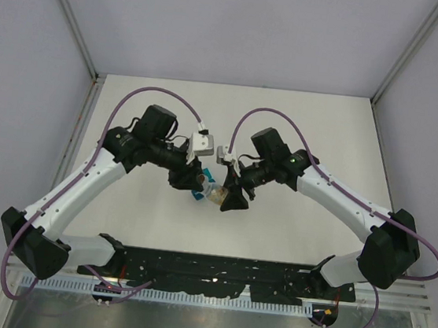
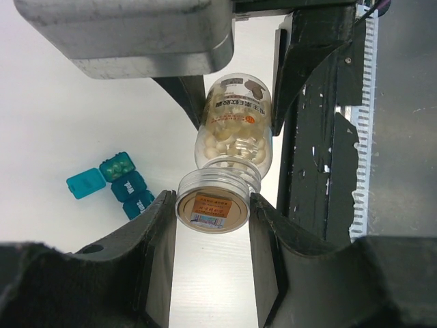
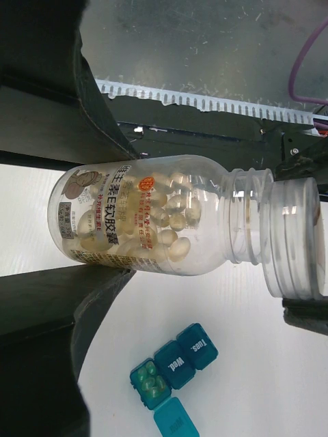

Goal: Sort the pills into containers

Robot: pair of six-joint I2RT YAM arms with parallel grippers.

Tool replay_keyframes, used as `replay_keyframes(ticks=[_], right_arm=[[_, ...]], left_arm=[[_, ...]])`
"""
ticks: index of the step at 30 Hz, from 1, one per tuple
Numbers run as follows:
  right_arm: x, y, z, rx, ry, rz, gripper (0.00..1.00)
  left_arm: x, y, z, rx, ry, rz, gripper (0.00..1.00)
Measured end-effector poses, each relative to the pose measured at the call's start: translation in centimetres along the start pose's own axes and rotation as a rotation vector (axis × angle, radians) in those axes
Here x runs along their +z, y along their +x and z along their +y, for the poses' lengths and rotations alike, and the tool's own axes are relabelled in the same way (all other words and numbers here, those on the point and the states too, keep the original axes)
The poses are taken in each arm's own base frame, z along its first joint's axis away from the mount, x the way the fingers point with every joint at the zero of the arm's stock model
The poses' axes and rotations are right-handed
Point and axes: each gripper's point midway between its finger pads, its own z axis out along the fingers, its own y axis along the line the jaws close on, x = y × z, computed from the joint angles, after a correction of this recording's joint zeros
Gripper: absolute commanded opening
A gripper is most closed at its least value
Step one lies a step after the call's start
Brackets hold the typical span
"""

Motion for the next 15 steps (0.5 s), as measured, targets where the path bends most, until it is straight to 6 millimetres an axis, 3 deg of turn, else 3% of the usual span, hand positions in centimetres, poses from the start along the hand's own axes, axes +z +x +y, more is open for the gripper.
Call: replay_keyframes(ticks=[15], right_arm=[[-0.1,0.2,-0.2,0.007,0.013,0.009,0.05]], left_arm=[[0.4,0.4,-1.2,-0.035,0.038,-0.039,0.00]])
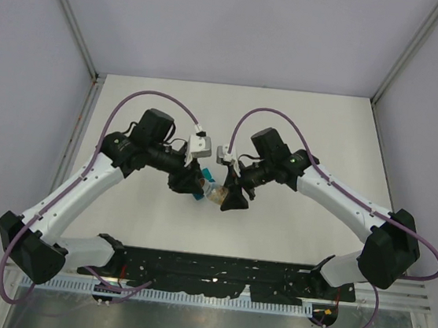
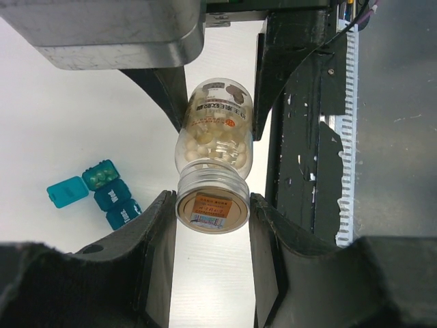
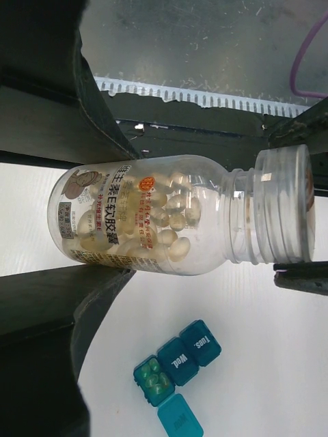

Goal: Sort the pills into containers

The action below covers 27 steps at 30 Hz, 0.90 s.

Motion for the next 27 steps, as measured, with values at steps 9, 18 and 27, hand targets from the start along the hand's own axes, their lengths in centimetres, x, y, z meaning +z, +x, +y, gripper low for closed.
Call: replay_keyframes(ticks=[9,18,27], right_arm=[[-0.1,0.1,-0.2,0.007,0.010,0.003,0.05],[-0.3,0.0,-0.4,0.002,0.022,0.001,0.06],[-0.5,0.2,-0.6,0.009,0.030,0.005,0.05]], left_arm=[[0.3,0.4,0.5,0.007,-0.020,-0.010,0.00],[0.7,0.7,0.9,0.010,-0.032,-0.012,0.00],[1.1,0.8,1.1,0.002,-0.031,-0.026,0.00]])
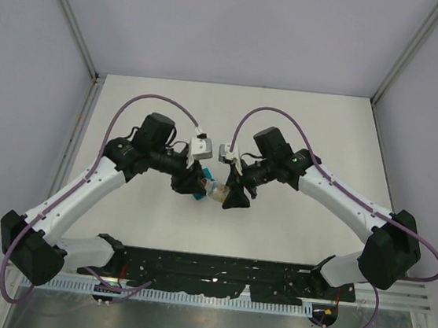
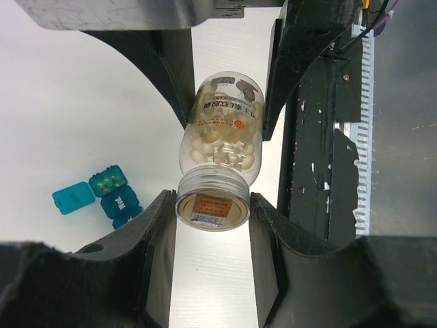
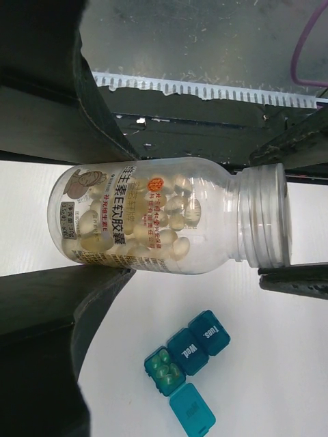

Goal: Sort the pills into containers

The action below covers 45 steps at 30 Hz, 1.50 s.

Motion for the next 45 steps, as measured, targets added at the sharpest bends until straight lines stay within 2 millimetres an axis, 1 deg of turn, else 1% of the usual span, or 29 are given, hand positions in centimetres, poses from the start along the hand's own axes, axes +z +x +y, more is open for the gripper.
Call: replay_keyframes(ticks=[10,17,20,25,35,41,43,45], right_arm=[[-0.2,0.6,0.7,0.035,-0.027,0.014,0.05],[-0.4,0.9,0.6,0.053,-0.021,0.021,0.05],[-0.5,0.8,0.6,0.056,-0.029,0.012,0.06],[-0.6,0.5,0.7,0.058,-0.037,-0.004,0.06],[-0.8,0.4,0.7,0.065,-0.038,-0.008,0.05],[-1.4,-1.9,1.2,-0.006,-0.047,-0.073,0.06],[-1.6,-2.3,1.4,-0.024,-0.048,-0.087,0.06],[-1.7,-2.7,1.6,-0.037,-0.050,-0.098,0.05]], left_arm=[[0.7,0.0,-0.6,0.029,0.021,-0.006,0.00],[1.2,0.4,-0.5,0.041,0.006,-0.045,0.01],[1.1,0.3,-0.6,0.058,-0.010,-0.073,0.08],[0.9,-0.1,-0.5,0.065,-0.026,-0.096,0.24],[1.0,-0.2,-0.4,0.050,-0.026,-0.096,0.55],[1.4,-0.5,-0.4,0.045,-0.022,-0.091,0.68],[1.3,-0.6,-0.4,0.042,-0.025,-0.092,0.72],[1.3,-0.6,-0.3,0.041,-0.030,-0.092,0.79]])
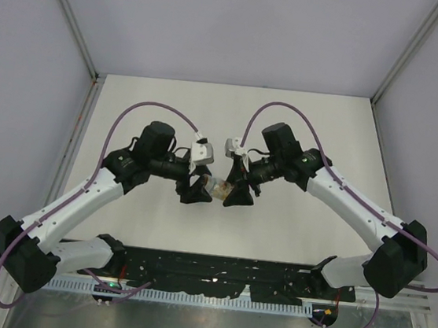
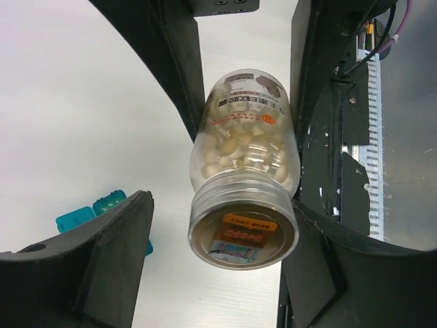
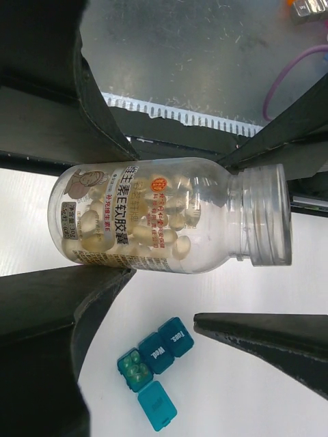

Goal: Sort the pills into containers

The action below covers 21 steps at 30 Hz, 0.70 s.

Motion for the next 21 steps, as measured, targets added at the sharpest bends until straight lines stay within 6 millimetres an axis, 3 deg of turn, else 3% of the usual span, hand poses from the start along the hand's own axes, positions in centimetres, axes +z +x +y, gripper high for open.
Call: replay_keyframes(ticks=[5,21], right_arm=[[0.0,-0.3,0.3,-0.013,-0.007,-0.009,0.05],[-0.2,-0.3,-1.8,-0.070,0.162,0.050,0.06]], left_arm=[[-0.1,0.0,0.4,0.002,-0.023,0.005,1.00],[-4.0,-3.8,1.0,0.002,-0.157,-0.059,1.00]])
